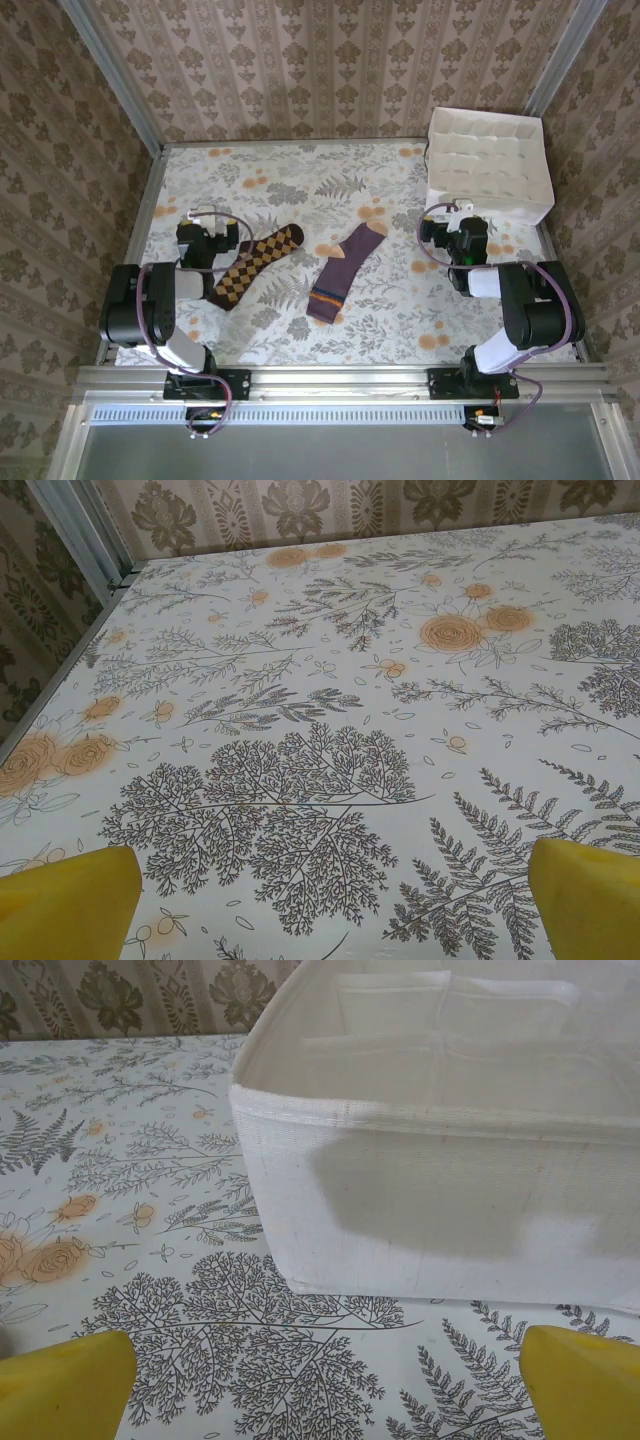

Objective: Roll the socks

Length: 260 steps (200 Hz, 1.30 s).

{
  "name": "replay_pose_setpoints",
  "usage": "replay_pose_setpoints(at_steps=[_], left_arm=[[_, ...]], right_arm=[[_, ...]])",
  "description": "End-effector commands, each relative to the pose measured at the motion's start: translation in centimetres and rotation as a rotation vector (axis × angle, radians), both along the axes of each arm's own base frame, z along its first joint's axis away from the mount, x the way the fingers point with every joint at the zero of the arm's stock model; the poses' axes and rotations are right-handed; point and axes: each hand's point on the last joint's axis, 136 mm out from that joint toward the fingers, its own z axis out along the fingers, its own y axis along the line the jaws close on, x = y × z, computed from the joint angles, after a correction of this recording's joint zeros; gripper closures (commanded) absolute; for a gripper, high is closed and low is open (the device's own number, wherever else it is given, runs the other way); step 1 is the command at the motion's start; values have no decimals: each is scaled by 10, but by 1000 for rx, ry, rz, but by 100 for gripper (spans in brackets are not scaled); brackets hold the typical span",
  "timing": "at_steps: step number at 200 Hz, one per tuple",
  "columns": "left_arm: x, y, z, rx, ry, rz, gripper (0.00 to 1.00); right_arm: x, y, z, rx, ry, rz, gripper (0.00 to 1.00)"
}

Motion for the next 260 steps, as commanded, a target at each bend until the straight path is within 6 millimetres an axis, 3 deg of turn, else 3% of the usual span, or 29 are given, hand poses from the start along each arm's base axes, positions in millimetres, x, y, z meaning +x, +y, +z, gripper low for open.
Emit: replay_pose_setpoints(at_steps=[1, 260], left_arm=[[-2, -1, 5, 9, -10, -18, 0], [-2, -1, 5, -1, -11, -22, 0]], right_arm=[[-4, 4, 1, 11, 0, 16, 0], [-4, 4, 1, 11, 0, 16, 0]])
